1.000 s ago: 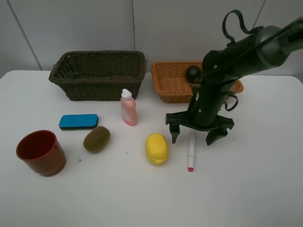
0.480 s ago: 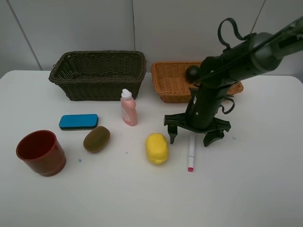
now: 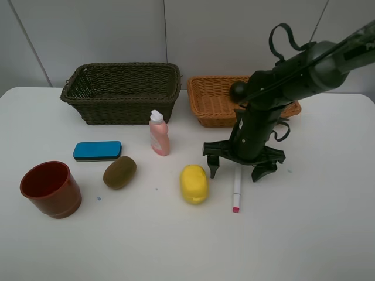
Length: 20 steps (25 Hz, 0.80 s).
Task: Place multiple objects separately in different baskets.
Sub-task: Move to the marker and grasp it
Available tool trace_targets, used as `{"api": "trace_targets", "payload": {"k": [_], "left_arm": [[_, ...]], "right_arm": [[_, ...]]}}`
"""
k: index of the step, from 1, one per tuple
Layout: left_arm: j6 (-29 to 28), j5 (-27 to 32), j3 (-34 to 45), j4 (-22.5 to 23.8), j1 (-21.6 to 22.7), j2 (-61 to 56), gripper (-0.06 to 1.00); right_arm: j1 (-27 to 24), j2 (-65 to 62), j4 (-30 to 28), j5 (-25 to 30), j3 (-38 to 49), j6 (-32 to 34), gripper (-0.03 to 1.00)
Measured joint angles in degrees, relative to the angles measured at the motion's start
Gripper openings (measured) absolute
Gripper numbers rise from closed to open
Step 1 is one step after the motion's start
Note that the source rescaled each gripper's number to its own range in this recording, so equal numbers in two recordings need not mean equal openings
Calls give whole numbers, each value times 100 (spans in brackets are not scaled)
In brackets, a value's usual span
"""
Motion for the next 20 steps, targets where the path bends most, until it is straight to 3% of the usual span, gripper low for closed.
{"api": "trace_targets", "payload": {"k": [3, 5, 7, 11, 12, 20], "left_arm": [[0, 0, 0, 0, 0, 0, 100], [0, 0, 0, 0, 0, 0, 100], [0, 0, 0, 0, 0, 0, 100], [0, 0, 0, 0, 0, 0, 100], [0, 0, 0, 0, 0, 0, 100], [0, 0, 0, 0, 0, 0, 100]], "right_arm": [[0, 6, -4, 0, 0, 0, 97], [0, 6, -13, 24, 0, 0, 88], [0, 6, -15, 54, 0, 0, 69], [0, 6, -20, 155, 0, 0, 8], [0, 6, -20, 195, 0, 4, 0], [0, 6, -20, 255, 0, 4, 0]]}}
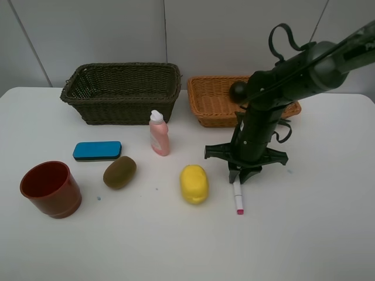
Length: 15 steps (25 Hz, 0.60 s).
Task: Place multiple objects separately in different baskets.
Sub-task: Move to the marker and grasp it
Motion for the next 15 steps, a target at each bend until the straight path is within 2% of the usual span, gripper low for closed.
{"api": "trace_targets", "payload": {"k": [15], "left_arm": [[0, 0, 0, 0, 0, 0, 100]], "right_arm": [[0, 0, 0, 100, 0, 0, 0]]}}
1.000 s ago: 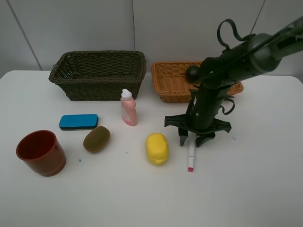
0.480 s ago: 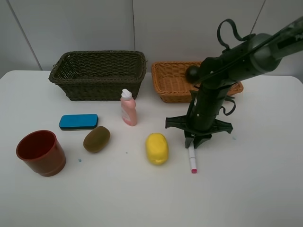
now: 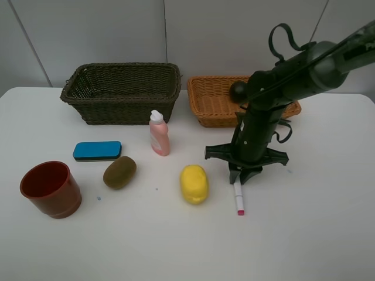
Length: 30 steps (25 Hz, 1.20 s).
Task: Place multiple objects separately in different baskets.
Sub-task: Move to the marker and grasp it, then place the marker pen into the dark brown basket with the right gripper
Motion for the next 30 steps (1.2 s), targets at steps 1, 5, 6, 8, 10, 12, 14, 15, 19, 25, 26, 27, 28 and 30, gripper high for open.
{"api": "trace_targets", "payload": {"k": [1, 5, 6, 8, 10, 12, 14, 15, 19, 25, 26, 27, 28, 30], "left_arm": [[0, 0, 0, 0, 0, 0, 100], [0, 0, 0, 0, 0, 0, 100], [0, 0, 0, 0, 0, 0, 100], [0, 0, 0, 0, 0, 0, 100], [0, 0, 0, 0, 0, 0, 100], [0, 0, 0, 0, 0, 0, 100], [0, 0, 0, 0, 0, 0, 100], [0, 0, 0, 0, 0, 0, 100], [0, 0, 0, 0, 0, 0, 100], [0, 0, 0, 0, 0, 0, 100], [0, 0, 0, 0, 0, 0, 100], [0, 0, 0, 0, 0, 0, 100], [0, 0, 0, 0, 0, 0, 100], [0, 0, 0, 0, 0, 0, 100]], "right_arm": [[0, 0, 0, 38, 0, 0, 0], [0, -115, -68, 181, 0, 0, 0], [0, -196, -106, 229, 0, 0, 0], [0, -415, -155, 372, 0, 0, 0], [0, -697, -173, 620, 0, 0, 0], [0, -953, -220, 960, -98, 0, 0], [0, -1203, -325, 1350, -281, -5, 0], [0, -1293, -409, 1509, -422, -11, 0], [0, -1514, -640, 2164, -1092, -260, 0], [0, -1514, -743, 2497, -2001, -1045, 0], [0, -1514, -743, 2503, -2125, -1189, 0], [0, -1514, -743, 2510, -2238, -1350, 0], [0, -1514, -726, 2515, -2323, -1522, 0], [0, -1514, -654, 2507, -2499, -1860, 0]]}}
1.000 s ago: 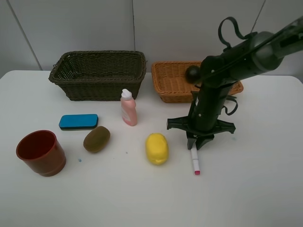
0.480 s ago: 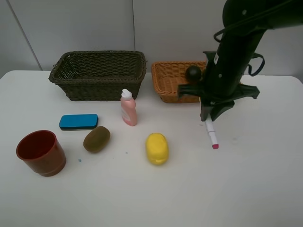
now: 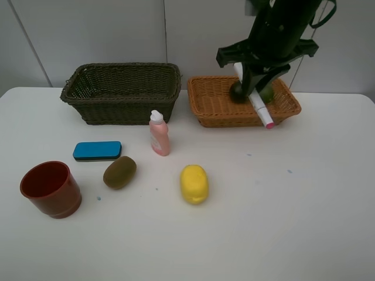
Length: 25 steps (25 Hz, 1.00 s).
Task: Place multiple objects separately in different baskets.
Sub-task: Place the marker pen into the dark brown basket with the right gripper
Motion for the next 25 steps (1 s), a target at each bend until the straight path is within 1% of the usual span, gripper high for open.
{"api": "trace_targets", "payload": {"k": [3, 7, 14, 17, 20, 22, 25], "left_arm": [[0, 0, 0, 0, 0, 0, 100], [0, 0, 0, 0, 0, 0, 100], [0, 0, 0, 0, 0, 0, 100], [0, 0, 0, 0, 0, 0, 100], [0, 0, 0, 0, 0, 0, 100], [0, 0, 0, 0, 0, 0, 100], [0, 0, 0, 0, 0, 0, 100]], "right_arm": [[0, 0, 213, -131, -114, -469, 0], [0, 5, 488, -522, -129, -960, 0], [15, 10, 1144, -1603, -129, -1945, 0], [144, 43, 1224, -2058, -129, -2183, 0], [304, 230, 1260, -2508, -143, -2277, 0], [406, 434, 1255, -2682, -233, -2289, 0], [549, 821, 1255, -2882, -556, -2489, 0]]}}
